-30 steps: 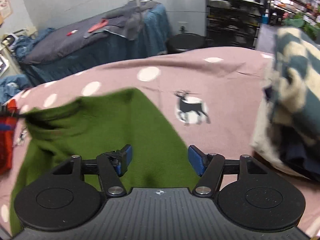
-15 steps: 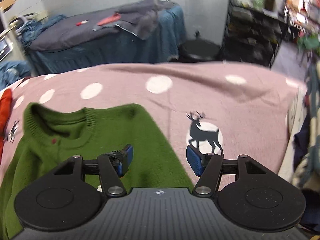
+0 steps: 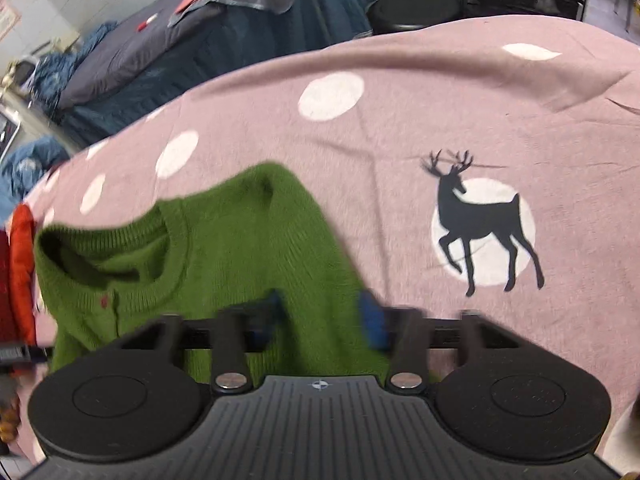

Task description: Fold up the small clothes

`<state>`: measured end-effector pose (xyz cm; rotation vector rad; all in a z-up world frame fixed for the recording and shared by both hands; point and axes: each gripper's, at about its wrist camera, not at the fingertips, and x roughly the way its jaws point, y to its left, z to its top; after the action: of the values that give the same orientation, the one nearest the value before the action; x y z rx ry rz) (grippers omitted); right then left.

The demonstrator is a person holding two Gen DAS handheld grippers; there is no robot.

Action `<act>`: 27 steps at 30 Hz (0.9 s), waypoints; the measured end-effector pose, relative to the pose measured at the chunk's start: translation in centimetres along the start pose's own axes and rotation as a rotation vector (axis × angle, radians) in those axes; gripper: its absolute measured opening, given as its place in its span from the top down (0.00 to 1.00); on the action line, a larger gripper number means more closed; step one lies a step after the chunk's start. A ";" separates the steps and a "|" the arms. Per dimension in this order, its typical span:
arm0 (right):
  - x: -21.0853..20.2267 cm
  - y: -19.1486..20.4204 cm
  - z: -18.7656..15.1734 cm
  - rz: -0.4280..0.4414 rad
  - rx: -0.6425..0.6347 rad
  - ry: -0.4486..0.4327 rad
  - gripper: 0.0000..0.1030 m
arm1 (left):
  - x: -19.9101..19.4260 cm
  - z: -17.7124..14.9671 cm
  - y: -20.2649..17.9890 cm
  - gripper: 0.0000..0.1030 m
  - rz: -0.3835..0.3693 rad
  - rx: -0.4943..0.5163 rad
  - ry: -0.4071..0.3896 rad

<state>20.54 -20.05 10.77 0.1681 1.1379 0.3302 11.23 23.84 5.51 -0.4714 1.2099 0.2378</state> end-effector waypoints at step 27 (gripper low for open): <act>-4.2 -3.1 2.8 -0.418 -0.129 -0.283 0.26 | 0.9 3.2 -4.5 0.06 0.188 0.349 0.011</act>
<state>22.09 -24.28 14.61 -0.1344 0.8417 0.0052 16.09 21.34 6.58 -0.0554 1.2768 0.1790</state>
